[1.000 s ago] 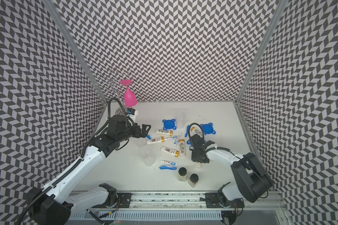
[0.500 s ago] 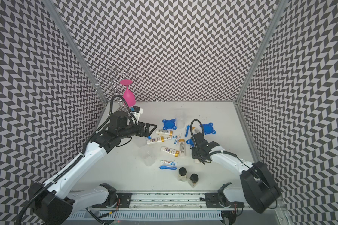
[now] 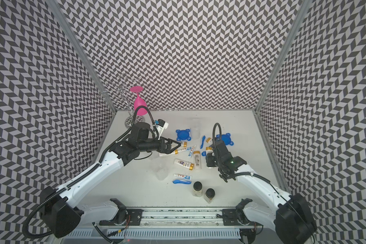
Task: Pack away toiletry kits
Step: Pick up the toiletry item from the center of the board, then place the toiletry item into the container.
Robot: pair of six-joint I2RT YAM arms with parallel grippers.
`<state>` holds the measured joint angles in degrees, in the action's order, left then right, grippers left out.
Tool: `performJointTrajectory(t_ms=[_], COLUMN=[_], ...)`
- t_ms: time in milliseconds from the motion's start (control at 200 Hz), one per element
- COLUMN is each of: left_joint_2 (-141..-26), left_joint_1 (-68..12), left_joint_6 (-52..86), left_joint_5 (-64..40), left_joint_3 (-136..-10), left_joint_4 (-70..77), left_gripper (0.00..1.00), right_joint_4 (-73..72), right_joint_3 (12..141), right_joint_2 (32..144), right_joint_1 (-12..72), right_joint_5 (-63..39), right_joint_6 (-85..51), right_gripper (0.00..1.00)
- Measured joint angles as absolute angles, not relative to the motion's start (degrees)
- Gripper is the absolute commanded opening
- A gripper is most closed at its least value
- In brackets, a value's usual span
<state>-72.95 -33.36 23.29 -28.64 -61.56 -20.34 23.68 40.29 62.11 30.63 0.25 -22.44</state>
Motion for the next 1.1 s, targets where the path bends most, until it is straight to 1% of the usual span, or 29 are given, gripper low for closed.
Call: performJointTrajectory(t_ms=[250,491,631,736,816,961,1001,1022,1037,1082,1097], left_joint_2=[-78.4,-83.9,-86.0,-87.6,-88.7,-89.7,-89.7,-89.6,-89.6,-89.2,-88.9], left_joint_1=[-36.2,-40.0,-43.0,-44.3,-44.6,-44.9,-44.9,-44.9,-45.0,-45.1,-45.1], left_joint_6=[26.7,29.1,29.5,29.7,29.8,30.1,29.5,29.8,29.8,29.6,29.8], left_joint_5=[-34.3,-36.5,-36.4,-35.7,-35.2,-33.7,-33.1,-33.1,-33.1,-32.8,-32.3], left_joint_3=[-62.4,-66.5,-68.1,-68.5,-68.5,-68.5,-68.5,-68.5,-68.5,-68.5,-68.4], left_joint_4=[-13.0,-7.2,-6.4,-6.2,-6.2,-7.0,-7.3,-7.3,-7.2,-7.3,-7.6], left_gripper=[1.0,0.99,0.93,0.86,0.75,0.43,0.31,0.25,0.2,0.02,0.0], right_joint_4=[13.1,10.8,10.2,10.2,10.2,10.0,9.8,9.8,9.8,9.8,9.7], right_joint_3=[38.6,37.9,38.0,38.0,38.0,38.2,38.3,38.3,38.3,38.3,38.3], right_joint_2=[52.3,51.5,52.1,52.6,52.6,52.6,52.6,52.6,52.7,52.9,53.0], right_joint_1=[31.1,33.6,35.1,36.1,36.7,37.4,37.4,37.4,37.4,37.4,37.4], right_joint_5=[-9.3,-14.0,-15.0,-15.5,-16.0,-16.6,-16.7,-16.8,-16.7,-16.7,-16.8], right_joint_6=[-20.7,-20.6,-19.3,-18.0,-17.0,-15.6,-15.3,-15.2,-15.1,-14.6,-14.5], right_gripper=[0.06,0.06,0.06,0.06,0.06,0.06,0.07,0.09,0.12,0.26,0.31])
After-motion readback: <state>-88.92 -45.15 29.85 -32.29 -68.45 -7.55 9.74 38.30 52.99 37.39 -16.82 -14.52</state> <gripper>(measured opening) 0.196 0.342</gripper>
